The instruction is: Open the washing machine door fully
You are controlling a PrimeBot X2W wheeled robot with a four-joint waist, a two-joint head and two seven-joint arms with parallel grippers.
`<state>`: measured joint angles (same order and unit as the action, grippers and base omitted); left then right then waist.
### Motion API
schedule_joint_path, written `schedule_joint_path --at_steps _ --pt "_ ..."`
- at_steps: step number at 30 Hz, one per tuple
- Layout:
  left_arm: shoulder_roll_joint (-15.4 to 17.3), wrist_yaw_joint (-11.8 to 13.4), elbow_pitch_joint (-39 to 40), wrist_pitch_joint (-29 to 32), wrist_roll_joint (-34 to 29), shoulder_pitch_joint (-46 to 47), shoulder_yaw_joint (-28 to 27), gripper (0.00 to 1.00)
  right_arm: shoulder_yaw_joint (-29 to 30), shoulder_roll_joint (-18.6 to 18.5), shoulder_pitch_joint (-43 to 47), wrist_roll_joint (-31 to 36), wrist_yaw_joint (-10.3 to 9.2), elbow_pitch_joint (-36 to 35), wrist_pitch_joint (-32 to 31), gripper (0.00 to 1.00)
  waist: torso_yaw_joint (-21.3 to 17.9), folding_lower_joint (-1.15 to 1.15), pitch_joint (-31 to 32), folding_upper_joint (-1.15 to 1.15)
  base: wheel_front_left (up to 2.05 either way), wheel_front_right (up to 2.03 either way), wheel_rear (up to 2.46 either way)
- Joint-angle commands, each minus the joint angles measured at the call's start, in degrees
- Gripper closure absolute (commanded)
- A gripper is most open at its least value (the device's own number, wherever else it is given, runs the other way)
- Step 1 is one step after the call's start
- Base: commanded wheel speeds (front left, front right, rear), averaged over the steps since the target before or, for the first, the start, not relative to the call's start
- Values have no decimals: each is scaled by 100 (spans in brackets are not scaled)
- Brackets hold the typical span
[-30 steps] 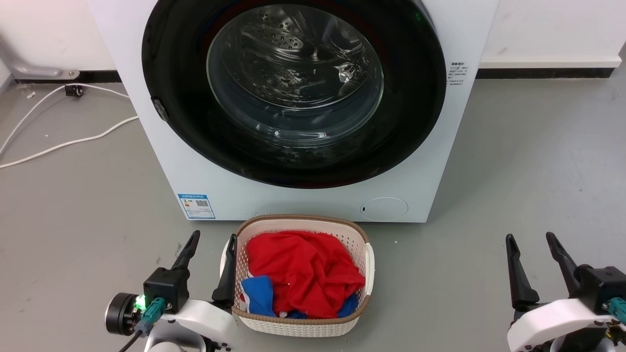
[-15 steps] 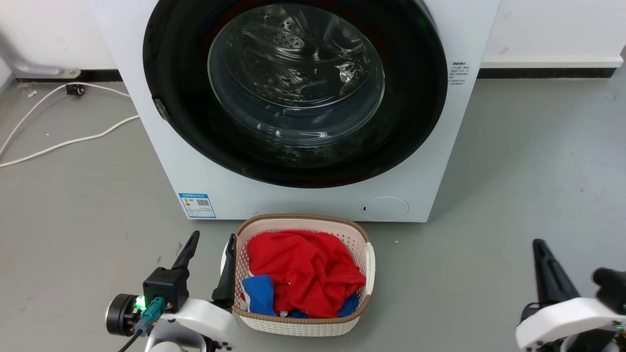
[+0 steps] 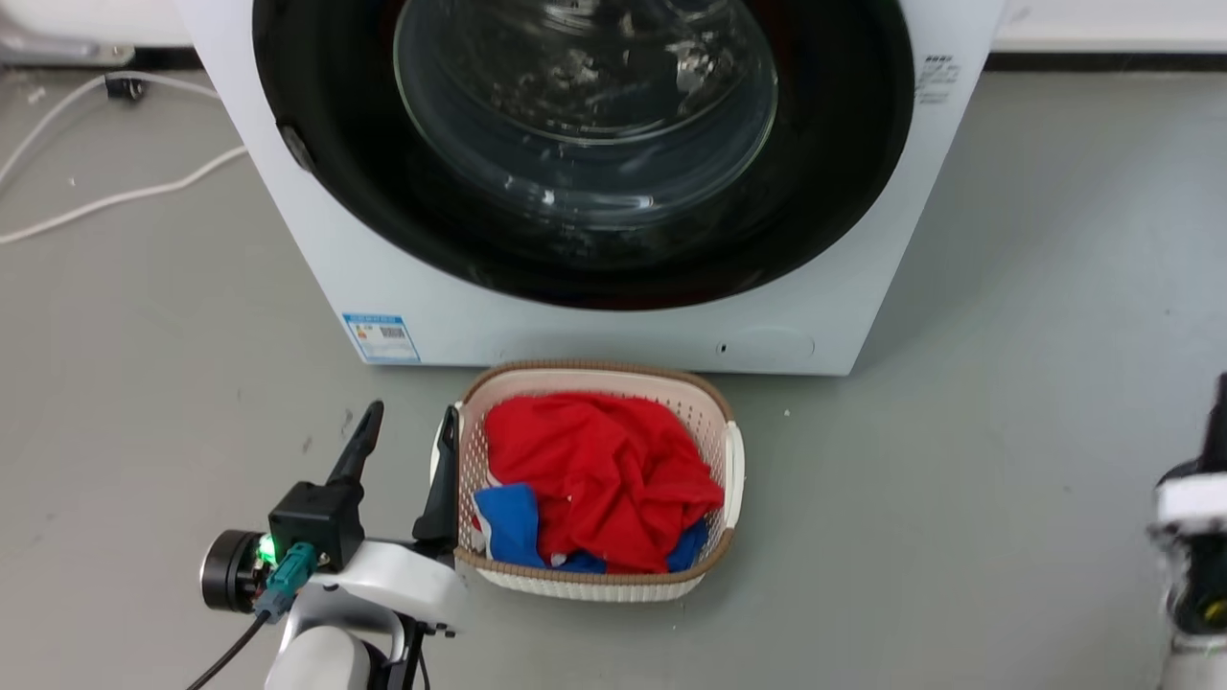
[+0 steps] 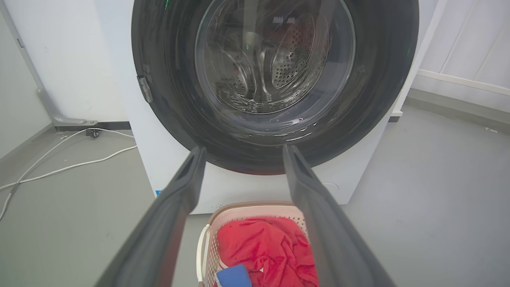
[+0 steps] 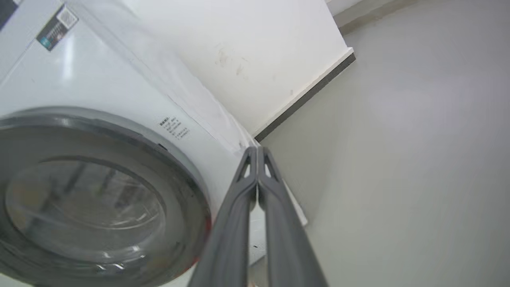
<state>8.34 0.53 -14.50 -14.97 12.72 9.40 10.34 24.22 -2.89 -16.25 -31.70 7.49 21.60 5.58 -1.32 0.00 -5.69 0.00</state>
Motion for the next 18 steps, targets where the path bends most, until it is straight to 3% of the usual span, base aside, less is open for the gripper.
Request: schedule_joint_path --at_steps 1,2,4,11,18 --pt "-3 30 33 -17 -4 81 -9 0 63 0 -219 -353 1 56 -6 100 46 0 -184 0 0 0 0" --pt "-8 35 45 -18 -5 121 -11 0 165 -77 -352 -355 1 156 -34 100 58 0 -264 0 0 0 0" --pt "-19 27 74 -20 -14 225 -1 0 467 -82 -777 -1120 1 370 -198 100 98 0 -431 0 0 0 0" --pt "-57 -2 143 -26 -42 603 26 0 1134 -419 -1936 -2749 7 914 -984 100 234 0 -1033 0 0 0 0" --pt "-118 -34 295 -23 -105 900 30 0 1565 -678 -3192 -3945 7 1556 -1992 100 336 0 -1511 0 0 0 0"
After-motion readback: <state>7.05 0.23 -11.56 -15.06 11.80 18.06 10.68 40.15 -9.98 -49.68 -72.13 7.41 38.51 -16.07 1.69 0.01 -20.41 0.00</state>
